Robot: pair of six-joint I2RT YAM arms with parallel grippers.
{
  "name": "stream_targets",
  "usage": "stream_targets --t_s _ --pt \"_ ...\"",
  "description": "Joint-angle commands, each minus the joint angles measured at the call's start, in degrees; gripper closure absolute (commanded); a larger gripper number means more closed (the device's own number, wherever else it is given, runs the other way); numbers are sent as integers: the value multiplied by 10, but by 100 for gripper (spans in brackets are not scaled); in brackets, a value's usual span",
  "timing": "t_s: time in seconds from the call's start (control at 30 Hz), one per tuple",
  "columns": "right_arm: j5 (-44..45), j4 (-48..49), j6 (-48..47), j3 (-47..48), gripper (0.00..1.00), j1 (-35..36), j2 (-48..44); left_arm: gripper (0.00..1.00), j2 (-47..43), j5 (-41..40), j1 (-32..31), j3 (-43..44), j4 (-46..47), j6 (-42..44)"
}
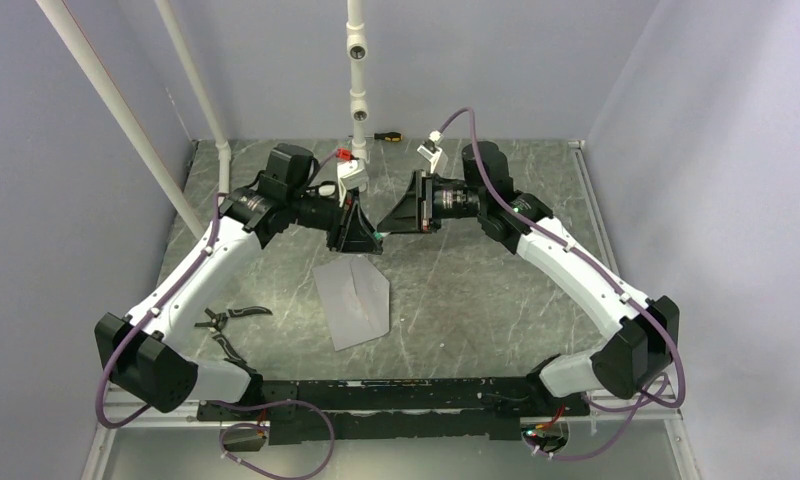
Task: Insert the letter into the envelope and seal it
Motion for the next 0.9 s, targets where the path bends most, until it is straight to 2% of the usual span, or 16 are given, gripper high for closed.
stream_targets --t_s 0.0,0.1,0.13,0.17,0.33,0.43,0.63,0.87 --pt "-25 30 3 29 74 11 11 98 -2 2 -3 31 -13 28" --pt "-23 38 8 24 89 12 8 98 -7 -5 -3 28 -5 21" --pt "-24 37 7 25 97 12 7 98 -8 -9 -3 27 -5 21" --pt "-24 33 5 27 100 12 6 97 -8 -14 -3 26 -7 22" --pt "-9 21 1 35 100 -9 -16 98 -6 -35 -2 19 -45 37" --pt "-26 37 17 42 100 -49 -31 97 -7 -55 -2 6 -77 46" --pt "-77 6 -7 96 100 -120 -31 98 -17 -55 -1 -42 -122 62" --pt "-107 8 -37 92 100 -137 -29 97 -16 -44 1 -60 -128 58"
